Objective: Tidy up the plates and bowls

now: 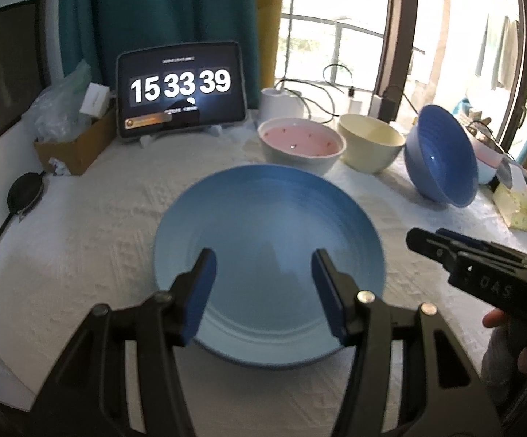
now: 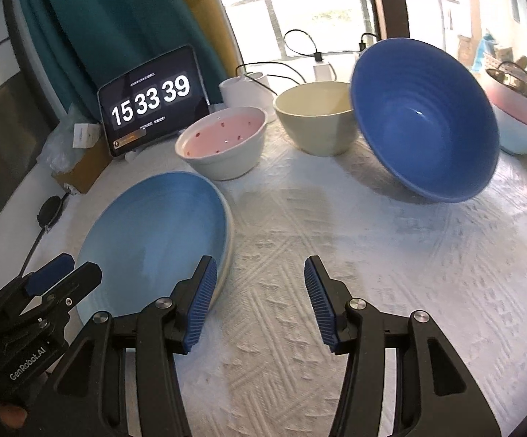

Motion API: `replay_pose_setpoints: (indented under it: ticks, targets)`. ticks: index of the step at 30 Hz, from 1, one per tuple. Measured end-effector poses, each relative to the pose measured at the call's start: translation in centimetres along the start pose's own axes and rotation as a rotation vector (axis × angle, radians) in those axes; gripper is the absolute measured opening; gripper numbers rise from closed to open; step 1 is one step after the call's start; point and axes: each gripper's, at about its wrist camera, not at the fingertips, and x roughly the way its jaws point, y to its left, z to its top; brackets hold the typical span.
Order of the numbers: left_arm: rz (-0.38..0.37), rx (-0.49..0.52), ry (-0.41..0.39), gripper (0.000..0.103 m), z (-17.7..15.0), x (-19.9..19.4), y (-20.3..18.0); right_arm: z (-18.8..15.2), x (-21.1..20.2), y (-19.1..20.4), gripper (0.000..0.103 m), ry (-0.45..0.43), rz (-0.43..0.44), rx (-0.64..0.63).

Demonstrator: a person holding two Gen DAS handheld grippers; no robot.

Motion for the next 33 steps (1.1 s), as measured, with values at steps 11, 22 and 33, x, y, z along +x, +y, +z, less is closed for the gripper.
replay_pose_setpoints:
  ticks: [11,22,33]
  targets:
    - [-0.054,0.046,-0.011,0.056,0.9,0.0,-4.6,0.3,-2.9,-3.9,0.053,-0.042,-0.039,0.029]
    - [-0.107,0.09,-0.015,0.056,2.7,0.8,-8.8,1.3,-4.5,-8.5,0.053,-0.068,-0.084,0.077]
    - [-0.144,0.133,-0.06,0.056,5.0,2.9,-12.1,3.3,-5.4,-12.2,0.053,-0.099,-0.13,0.081]
